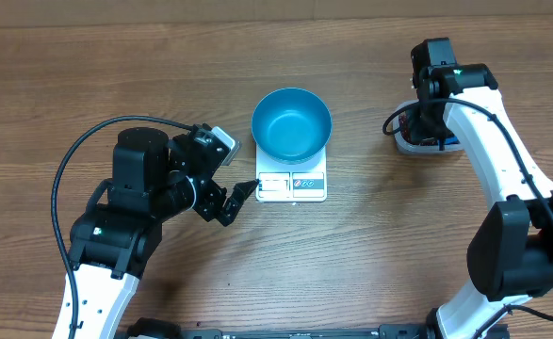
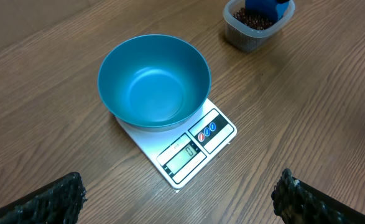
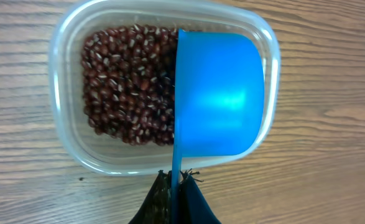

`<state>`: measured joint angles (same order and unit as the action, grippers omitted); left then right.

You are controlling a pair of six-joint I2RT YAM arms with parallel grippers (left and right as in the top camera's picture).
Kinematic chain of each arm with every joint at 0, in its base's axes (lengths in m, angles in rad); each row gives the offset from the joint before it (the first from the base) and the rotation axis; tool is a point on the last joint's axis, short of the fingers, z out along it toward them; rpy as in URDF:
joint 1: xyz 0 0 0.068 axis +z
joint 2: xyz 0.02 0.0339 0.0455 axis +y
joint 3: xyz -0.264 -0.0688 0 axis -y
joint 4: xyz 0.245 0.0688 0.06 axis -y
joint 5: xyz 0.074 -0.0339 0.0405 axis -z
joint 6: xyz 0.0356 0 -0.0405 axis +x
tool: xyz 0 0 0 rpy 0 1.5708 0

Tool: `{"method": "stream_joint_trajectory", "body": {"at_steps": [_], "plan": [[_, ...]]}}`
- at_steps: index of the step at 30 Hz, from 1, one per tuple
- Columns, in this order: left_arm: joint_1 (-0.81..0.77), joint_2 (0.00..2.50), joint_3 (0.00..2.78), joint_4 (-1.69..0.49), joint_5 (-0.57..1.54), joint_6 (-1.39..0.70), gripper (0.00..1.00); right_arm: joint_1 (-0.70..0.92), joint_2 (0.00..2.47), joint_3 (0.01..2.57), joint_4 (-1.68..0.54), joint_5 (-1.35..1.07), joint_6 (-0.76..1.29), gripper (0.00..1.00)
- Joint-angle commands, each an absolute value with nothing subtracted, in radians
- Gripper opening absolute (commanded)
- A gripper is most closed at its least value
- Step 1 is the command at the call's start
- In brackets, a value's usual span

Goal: Scoop item into bowl and weigh 150g on scale
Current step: 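Drag the scoop through the beans with the right gripper to fill it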

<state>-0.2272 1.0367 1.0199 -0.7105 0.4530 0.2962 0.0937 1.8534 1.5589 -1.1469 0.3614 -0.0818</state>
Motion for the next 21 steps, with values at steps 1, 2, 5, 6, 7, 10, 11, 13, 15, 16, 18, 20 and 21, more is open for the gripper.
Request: {"method": "stream_joint_trajectory", "body": {"at_steps": [1, 2, 5, 6, 7, 10, 11, 13, 15, 16, 18, 20, 21], "plan": [[-0.223, 1.04, 1.046, -0.706, 0.468, 0.318, 1.0, 0.096, 1.864, 1.57, -1.132, 0.274, -0.079, 0.04], [-0.223, 1.04, 1.046, -0.707, 0.468, 0.318, 0.99, 0.096, 1.864, 1.57, -1.131, 0.266, -0.079, 0.04], [-0.223, 1.04, 1.046, -0.707, 0.468, 0.318, 0.99, 0.096, 1.864, 1.57, -1.131, 0.256, -0.079, 0.04], [-0.223, 1.04, 1.046, -0.707, 0.468, 0.318, 1.0, 0.096, 1.864, 1.57, -1.131, 0.256, -0.079, 0.04], [-0.223, 1.04, 1.046, -0.707, 0.468, 0.318, 1.0, 0.096, 1.864, 1.57, -1.131, 0.255, -0.079, 0.04], [-0.223, 1.04, 1.046, -0.707, 0.468, 0.318, 1.0, 0.096, 1.864, 1.57, -1.131, 0.238, -0.079, 0.04], [-0.223, 1.04, 1.046, -0.707, 0.468, 0.318, 0.99, 0.096, 1.864, 1.57, -1.131, 0.231, -0.079, 0.04], [-0.223, 1.04, 1.046, -0.707, 0.468, 0.318, 0.99, 0.096, 1.864, 1.57, -1.126, 0.213, -0.079, 0.04], [-0.223, 1.04, 1.046, -0.707, 0.468, 0.318, 0.99, 0.096, 1.864, 1.57, -1.116, 0.191, -0.079, 0.04], [-0.223, 1.04, 1.046, -0.707, 0.468, 0.318, 1.0, 0.096, 1.864, 1.57, -1.113, 0.181, -0.079, 0.04], [-0.223, 1.04, 1.046, -0.706, 0.468, 0.318, 1.0, 0.096, 1.864, 1.57, -1.105, 0.162, -0.079, 0.04], [-0.223, 1.04, 1.046, -0.706, 0.468, 0.318, 1.0, 0.095, 1.864, 1.57, -1.102, 0.151, -0.079, 0.04], [-0.223, 1.04, 1.046, -0.707, 0.468, 0.318, 1.0, 0.095, 1.864, 1.57, -1.102, 0.151, -0.079, 0.04]]}}
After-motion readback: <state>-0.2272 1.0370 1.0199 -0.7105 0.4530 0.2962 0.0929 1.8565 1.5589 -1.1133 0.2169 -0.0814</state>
